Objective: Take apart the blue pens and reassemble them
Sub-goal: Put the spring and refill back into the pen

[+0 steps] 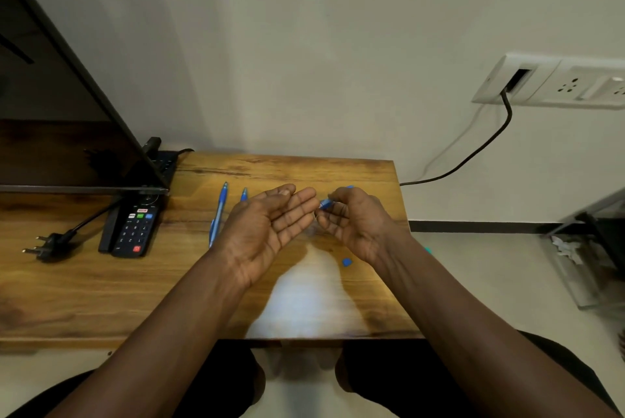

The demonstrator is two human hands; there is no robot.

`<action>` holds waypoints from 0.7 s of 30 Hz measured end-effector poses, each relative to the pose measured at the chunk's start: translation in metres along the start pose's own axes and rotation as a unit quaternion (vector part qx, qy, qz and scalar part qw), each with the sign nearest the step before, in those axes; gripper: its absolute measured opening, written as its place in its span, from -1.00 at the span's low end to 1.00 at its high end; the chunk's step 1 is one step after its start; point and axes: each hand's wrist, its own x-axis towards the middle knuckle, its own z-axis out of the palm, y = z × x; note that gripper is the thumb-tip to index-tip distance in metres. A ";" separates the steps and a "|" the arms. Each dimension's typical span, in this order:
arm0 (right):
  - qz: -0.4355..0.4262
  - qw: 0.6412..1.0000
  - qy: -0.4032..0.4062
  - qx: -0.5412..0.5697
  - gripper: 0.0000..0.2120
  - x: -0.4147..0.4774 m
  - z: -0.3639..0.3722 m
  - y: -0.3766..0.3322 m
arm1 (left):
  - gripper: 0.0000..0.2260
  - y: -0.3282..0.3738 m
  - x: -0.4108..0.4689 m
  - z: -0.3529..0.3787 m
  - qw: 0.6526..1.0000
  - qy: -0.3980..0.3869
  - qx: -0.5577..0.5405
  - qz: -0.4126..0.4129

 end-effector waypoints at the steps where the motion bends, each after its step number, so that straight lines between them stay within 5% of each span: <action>1: 0.003 1.000 -0.004 -0.002 -0.91 0.000 -0.001 0.000 | -0.82 -0.001 0.001 0.001 1.000 0.000 0.001 0.003; 7: 0.017 0.999 -0.010 -0.031 -0.93 0.002 -0.009 0.003 | -0.85 -0.006 0.005 0.000 0.996 0.019 0.079 0.026; 10: -0.011 0.999 0.007 -0.044 -0.58 0.005 -0.017 0.004 | -0.87 -0.013 0.008 -0.002 0.984 0.056 0.164 0.049; 12: -0.035 0.996 0.019 -0.076 -0.69 0.003 -0.020 0.002 | -0.87 -0.021 0.010 -0.003 0.980 0.070 0.182 0.043; 21: -0.082 0.937 -0.008 -0.339 -0.78 -0.002 -0.038 -0.001 | -0.85 -0.033 0.013 0.006 0.998 0.029 0.056 -0.030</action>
